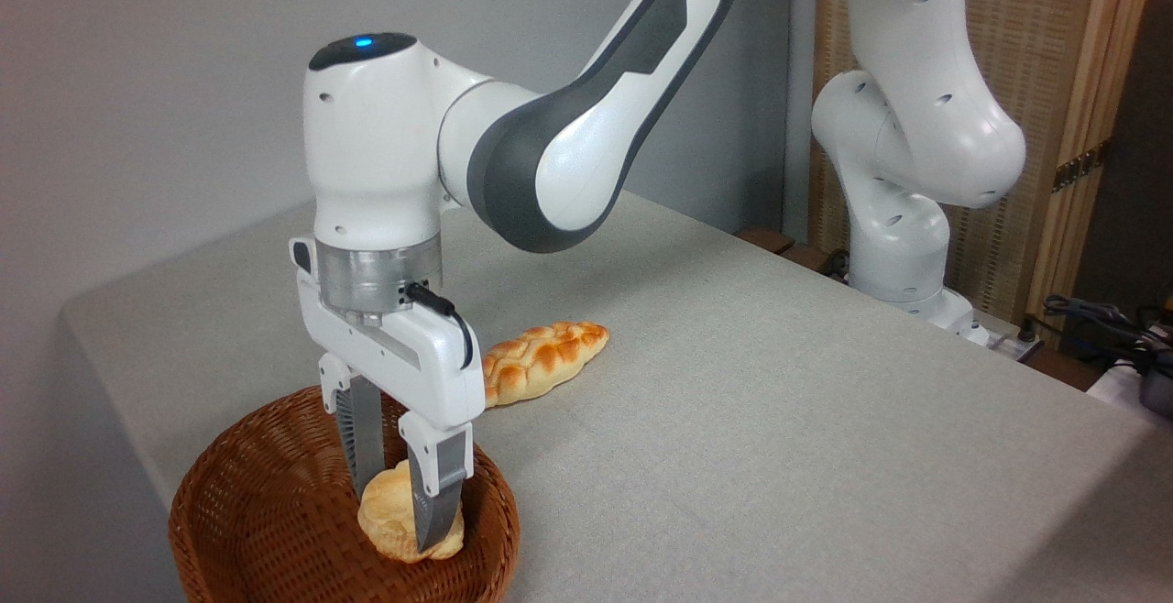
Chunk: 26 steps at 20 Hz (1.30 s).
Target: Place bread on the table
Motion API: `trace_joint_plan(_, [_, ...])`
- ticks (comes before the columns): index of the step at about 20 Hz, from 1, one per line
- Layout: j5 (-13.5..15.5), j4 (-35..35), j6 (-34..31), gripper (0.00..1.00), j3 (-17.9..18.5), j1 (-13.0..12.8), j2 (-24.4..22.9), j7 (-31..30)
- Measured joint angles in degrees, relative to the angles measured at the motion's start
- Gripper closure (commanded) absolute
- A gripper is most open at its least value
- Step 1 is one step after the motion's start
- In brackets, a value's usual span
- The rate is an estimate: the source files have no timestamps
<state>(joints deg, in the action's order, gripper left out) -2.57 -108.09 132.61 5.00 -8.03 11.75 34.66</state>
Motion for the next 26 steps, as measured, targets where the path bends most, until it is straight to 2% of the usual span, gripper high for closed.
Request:
trace_joint_plan(1, [0.0,0.03,0.03,0.0,-0.01,-0.02,0.32,0.0])
trace_joint_plan(2, [0.0,0.05,0.05,0.12,-0.02,-0.04,0.52,0.0])
trace_joint_plan(3, [0.0,0.07,0.05,0.38,-0.03,-0.05,0.63,0.0])
trace_joint_plan(4, [0.0,0.11,0.06,0.6,-0.04,-0.05,0.69,0.01])
trace_joint_plan(5, [0.0,0.16,0.06,0.64,-0.05,-0.07,0.7,0.02])
trace_joint_plan(19, [0.0,1.21,0.12,0.63,-0.24,-0.12,0.38,0.03])
trace_joint_plan(24, [0.16,2.16,-0.15,0.63,-0.56,-0.17,-3.75,0.01])
trace_joint_plan(26, [1.34,2.16,-3.48,0.62,-0.74,-0.18,-6.34,-0.01])
